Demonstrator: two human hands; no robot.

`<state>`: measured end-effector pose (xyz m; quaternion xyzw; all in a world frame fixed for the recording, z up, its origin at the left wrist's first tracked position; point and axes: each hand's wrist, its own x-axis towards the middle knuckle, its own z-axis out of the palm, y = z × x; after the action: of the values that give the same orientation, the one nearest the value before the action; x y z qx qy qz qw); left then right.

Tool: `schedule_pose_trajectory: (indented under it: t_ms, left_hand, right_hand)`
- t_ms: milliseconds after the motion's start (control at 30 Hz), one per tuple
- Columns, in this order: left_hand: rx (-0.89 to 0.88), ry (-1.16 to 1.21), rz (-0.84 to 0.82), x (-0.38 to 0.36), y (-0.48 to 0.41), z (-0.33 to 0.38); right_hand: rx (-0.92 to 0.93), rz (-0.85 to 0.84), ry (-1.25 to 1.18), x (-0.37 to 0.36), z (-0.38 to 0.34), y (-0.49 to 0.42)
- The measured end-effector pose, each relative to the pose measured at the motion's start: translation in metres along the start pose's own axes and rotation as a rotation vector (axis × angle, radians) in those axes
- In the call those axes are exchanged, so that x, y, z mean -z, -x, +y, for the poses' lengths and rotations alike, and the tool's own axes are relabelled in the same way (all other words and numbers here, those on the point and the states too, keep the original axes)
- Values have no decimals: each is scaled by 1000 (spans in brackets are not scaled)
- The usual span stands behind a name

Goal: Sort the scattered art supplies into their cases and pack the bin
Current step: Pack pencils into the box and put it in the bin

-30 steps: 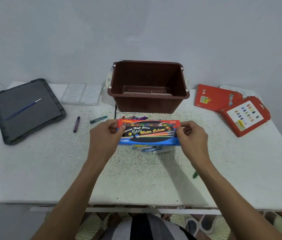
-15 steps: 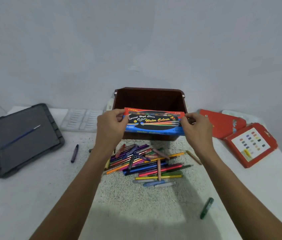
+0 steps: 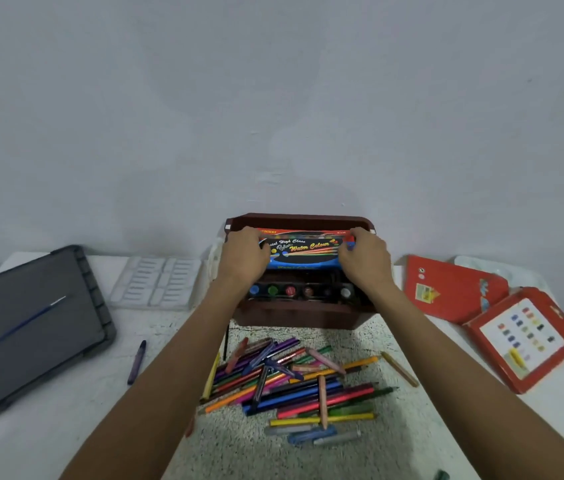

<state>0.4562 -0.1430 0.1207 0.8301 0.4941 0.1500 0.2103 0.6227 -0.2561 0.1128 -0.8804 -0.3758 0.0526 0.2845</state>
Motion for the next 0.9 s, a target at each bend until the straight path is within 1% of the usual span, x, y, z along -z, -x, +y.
schedule_pose_trajectory:
  t_ms: [100,167,267,367,633,767,900]
  left_hand:
    - [12,-34,-89,-13,-13,-5]
    - [27,-44,-141,-20,-21,-9]
    - [58,-82,-166,-29,-29,-13]
    - [83,-105,-211,-37,-36,-17]
    - [87,-178,-370,-53,-38,-22]
    - [80,-219,-389,-54,-38,-22]
    - [75,-206,-423,-53,-37,-24]
  right_hand:
    - [21,-58,41,-13,0,-10]
    - [0,-129,55,-23,2,-16]
    - [-52,-250,75,-34,7,-21]
    - [-86,-319,91,-42,12,-24]
    - [-87,-429,186,-50,15,-27]
    - [-71,-470,218,-48,13,-25]
    - [-66,-495,237,-45,12,-22]
